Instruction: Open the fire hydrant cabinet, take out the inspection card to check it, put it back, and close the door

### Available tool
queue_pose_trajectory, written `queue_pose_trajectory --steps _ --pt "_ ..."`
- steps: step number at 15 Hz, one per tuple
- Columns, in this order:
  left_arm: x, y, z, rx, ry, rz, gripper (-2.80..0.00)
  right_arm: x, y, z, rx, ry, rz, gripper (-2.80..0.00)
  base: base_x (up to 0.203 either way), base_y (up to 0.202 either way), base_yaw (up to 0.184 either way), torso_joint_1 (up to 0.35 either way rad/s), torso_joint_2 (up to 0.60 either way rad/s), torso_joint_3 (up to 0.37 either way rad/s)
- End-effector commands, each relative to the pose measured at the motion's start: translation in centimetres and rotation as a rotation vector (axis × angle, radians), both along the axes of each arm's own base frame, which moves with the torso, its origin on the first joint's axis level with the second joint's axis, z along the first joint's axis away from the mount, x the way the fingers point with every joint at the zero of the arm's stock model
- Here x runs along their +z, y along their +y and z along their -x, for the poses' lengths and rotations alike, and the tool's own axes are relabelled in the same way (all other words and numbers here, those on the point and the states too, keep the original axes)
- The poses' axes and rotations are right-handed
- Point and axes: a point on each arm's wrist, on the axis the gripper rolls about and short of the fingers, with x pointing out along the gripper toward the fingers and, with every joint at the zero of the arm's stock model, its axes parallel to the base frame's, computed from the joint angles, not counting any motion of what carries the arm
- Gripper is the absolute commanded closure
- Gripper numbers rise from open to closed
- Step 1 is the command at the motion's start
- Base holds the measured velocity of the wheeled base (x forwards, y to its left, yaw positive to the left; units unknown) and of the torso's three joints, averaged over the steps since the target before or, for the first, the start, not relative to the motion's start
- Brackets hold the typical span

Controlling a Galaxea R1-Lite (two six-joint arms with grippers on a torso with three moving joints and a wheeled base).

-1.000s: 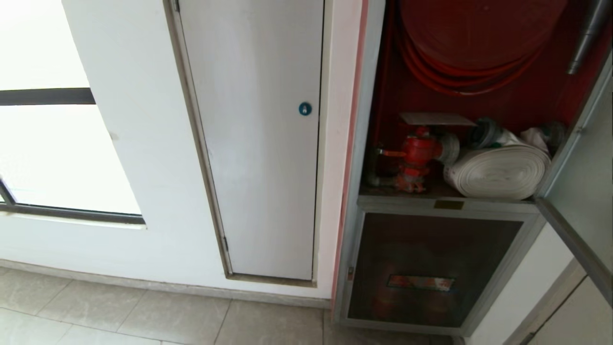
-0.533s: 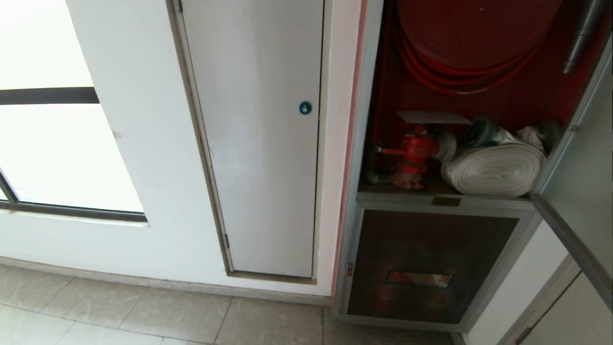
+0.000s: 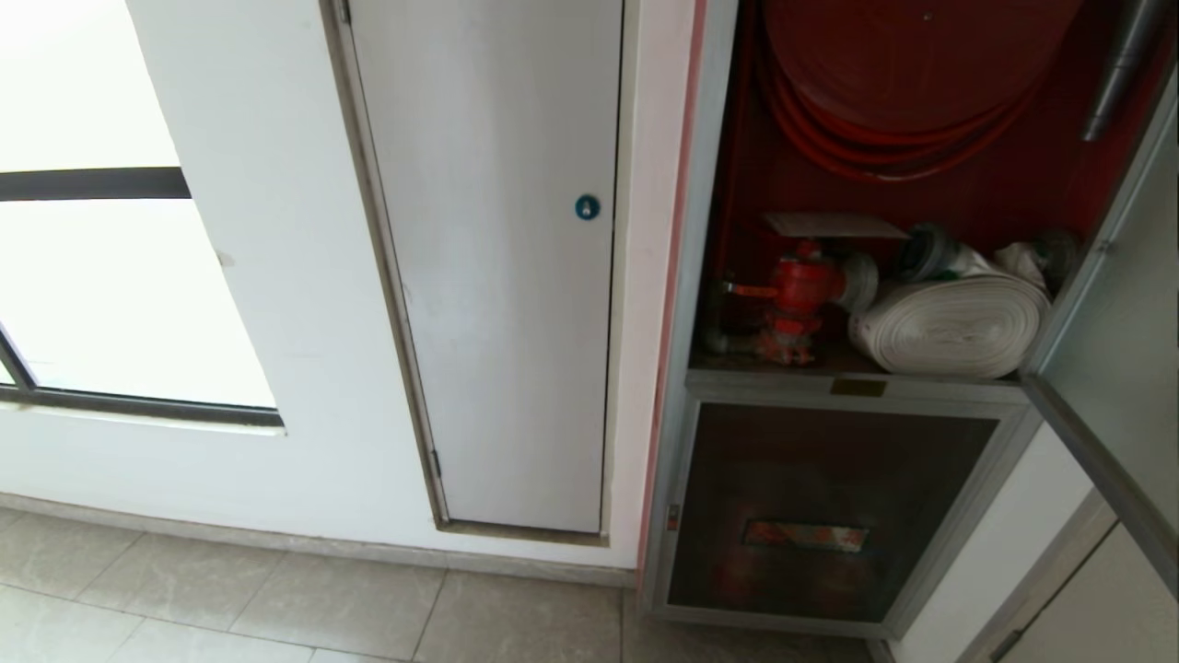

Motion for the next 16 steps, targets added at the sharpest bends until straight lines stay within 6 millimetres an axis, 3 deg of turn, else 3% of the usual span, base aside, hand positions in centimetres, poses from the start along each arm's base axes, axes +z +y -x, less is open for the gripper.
queue_pose_trajectory --steps 1,12,16 --pt "-0.2 0.0 0.0 0.000 0.005 0.000 0.00 0.0 0.0 0.0 0.001 -0.001 0.000 0.00 0.000 0.000 0.000 0.000 0.00 0.000" --pt "-0.2 0.0 0.0 0.000 0.005 0.000 0.00 0.0 0.0 0.0 0.001 -0.002 0.005 0.00 0.000 0.000 0.000 0.000 0.00 0.000" --pt "-0.2 0.0 0.0 0.001 0.005 0.000 0.00 3.3 0.0 0.8 -0.002 -0.069 0.005 0.00 0.000 0.000 0.000 0.000 0.00 0.000"
